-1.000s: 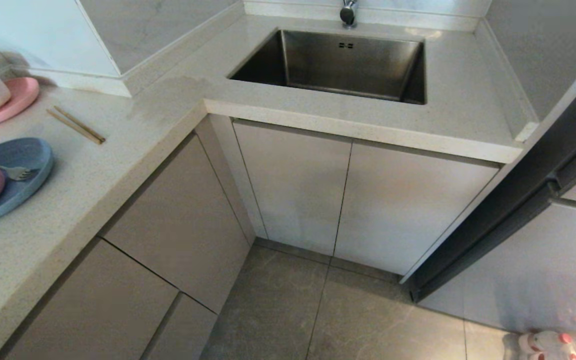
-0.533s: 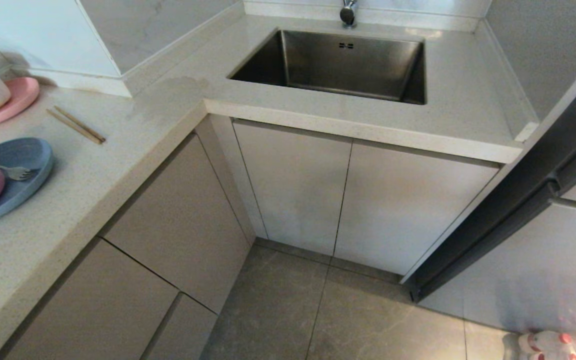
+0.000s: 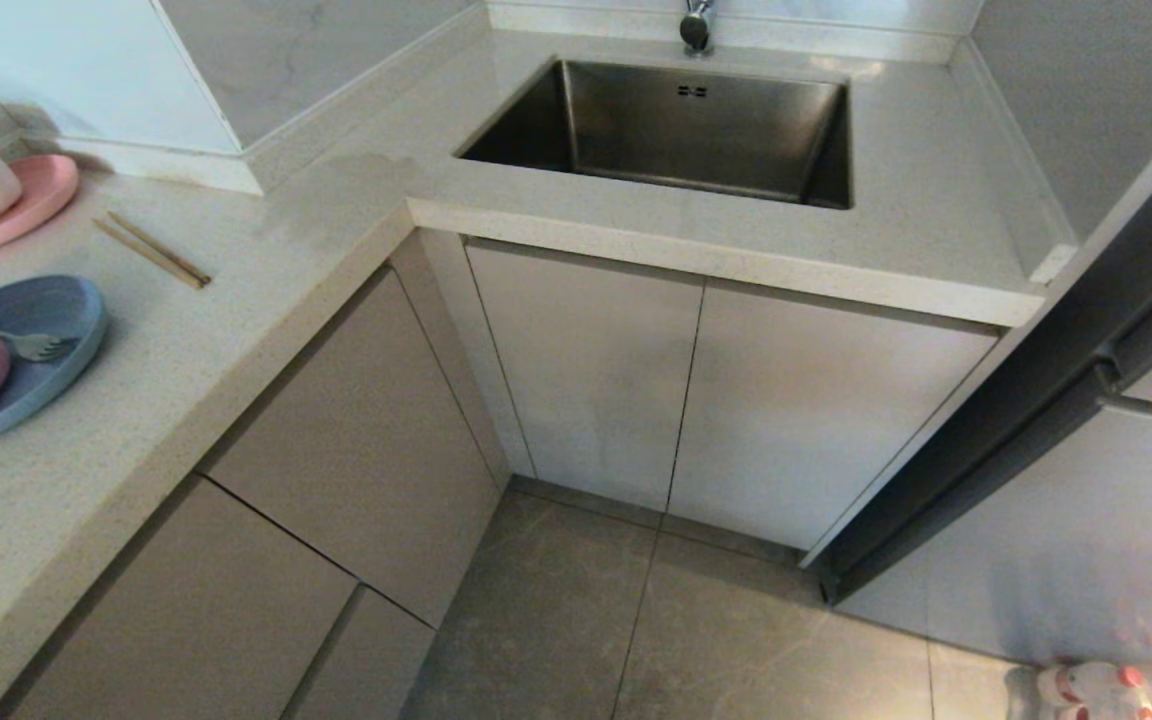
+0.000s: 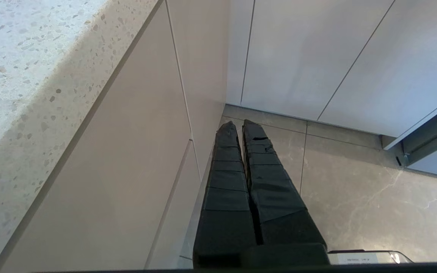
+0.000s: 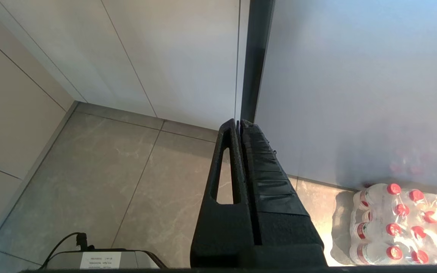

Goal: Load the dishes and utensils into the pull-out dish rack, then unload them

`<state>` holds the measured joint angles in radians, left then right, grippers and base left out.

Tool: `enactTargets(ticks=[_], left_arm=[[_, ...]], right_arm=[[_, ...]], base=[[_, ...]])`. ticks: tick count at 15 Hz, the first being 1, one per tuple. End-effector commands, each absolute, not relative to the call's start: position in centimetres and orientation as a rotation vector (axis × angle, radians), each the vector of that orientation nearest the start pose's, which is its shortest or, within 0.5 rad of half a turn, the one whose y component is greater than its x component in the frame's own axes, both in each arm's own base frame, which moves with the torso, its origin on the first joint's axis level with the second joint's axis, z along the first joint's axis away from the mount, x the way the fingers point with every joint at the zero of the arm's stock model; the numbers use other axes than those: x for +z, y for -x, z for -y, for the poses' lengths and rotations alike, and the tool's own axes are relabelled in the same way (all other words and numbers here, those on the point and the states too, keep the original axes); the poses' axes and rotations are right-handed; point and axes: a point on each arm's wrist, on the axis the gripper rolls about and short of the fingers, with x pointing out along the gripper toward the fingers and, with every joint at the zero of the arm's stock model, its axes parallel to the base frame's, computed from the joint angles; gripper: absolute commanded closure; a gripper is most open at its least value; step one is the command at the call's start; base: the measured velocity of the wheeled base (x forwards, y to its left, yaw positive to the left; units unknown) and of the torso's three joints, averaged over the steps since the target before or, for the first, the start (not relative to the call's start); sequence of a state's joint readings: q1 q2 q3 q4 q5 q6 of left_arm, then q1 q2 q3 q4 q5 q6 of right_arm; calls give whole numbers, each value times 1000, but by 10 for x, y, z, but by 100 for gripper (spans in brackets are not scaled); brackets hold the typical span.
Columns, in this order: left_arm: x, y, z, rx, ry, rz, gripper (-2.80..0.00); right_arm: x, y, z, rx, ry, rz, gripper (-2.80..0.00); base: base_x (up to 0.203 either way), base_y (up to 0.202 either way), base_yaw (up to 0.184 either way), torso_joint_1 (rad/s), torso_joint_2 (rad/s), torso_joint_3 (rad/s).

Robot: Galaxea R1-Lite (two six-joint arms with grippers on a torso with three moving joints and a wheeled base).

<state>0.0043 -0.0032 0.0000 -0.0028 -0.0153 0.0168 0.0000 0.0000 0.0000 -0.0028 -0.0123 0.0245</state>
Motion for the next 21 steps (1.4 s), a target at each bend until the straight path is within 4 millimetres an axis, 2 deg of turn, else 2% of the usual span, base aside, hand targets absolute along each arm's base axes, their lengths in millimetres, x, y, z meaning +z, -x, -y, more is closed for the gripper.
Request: enactTargets(ticks=[1, 21], left_arm=[[76, 23, 0, -11, -17, 5, 0], [76, 23, 0, -11, -17, 5, 0]], right_arm=[[76, 23, 0, -12, -25, 3, 0], [76, 23, 0, -12, -25, 3, 0]], base=[[0, 0, 0, 0, 0, 0], [0, 0, 0, 1, 2, 189]])
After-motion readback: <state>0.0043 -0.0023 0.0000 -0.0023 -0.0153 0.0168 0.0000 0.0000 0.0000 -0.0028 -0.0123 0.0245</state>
